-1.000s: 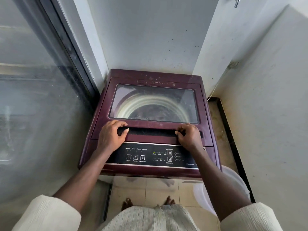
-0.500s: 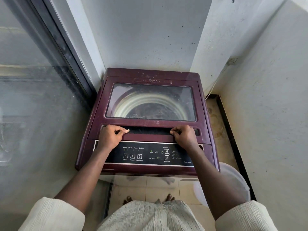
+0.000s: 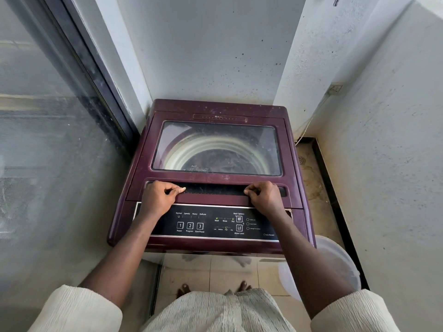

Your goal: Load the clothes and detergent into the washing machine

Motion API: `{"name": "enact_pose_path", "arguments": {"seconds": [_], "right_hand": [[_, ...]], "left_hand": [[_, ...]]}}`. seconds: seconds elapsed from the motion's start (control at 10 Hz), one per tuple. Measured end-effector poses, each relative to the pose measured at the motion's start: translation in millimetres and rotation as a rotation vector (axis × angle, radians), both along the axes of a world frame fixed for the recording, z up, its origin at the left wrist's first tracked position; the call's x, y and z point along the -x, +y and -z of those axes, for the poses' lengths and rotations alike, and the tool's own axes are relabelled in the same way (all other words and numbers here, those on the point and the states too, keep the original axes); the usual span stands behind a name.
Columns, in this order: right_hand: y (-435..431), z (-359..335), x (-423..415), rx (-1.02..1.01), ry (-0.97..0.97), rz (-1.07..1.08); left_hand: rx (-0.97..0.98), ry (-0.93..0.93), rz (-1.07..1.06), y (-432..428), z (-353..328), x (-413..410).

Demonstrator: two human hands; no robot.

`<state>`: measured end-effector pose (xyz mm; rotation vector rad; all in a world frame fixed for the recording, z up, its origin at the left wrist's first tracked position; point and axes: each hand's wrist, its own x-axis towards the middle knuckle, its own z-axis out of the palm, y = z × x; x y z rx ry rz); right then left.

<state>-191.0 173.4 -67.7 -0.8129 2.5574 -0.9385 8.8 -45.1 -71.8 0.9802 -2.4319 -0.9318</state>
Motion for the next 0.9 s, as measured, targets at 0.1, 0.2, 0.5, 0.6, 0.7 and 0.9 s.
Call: {"name": "enact_pose_path", "arguments": {"seconds": [0.1,0.2,0.5,0.6,0.7,0.9], "right_hand": [[0.0,-0.3,-0.4,0.002,0.005,0.002],[0.3,-0.9,-0.7,0.01,0.011,0.006],[-0.8,-1.0,-1.8,0.001,0.016,0.019],[-1.1,-0.9,-0.4,0.0,0.008,0.028],[-0.3,-1.8,-3.0,-0.003,0.009,0.029],[-27.8,-35.7,3.7,-0.242,0.109,-0.105]], "left_hand": [[-0.007,0.019,0.001,0.1,0.6,-0.3],[-0.011,0.04,0.002,1.0,0.3,-0.5],[0.013,0.051,0.002,2.0,1.9,-1.1],[0.023,0.056,0.007,1.0,2.6,-0.6],[0.037,0.049,0.006,3.0,2.3,-0.6],[0.223,0.014,-0.033,2.9,-13.6,18.8]]}}
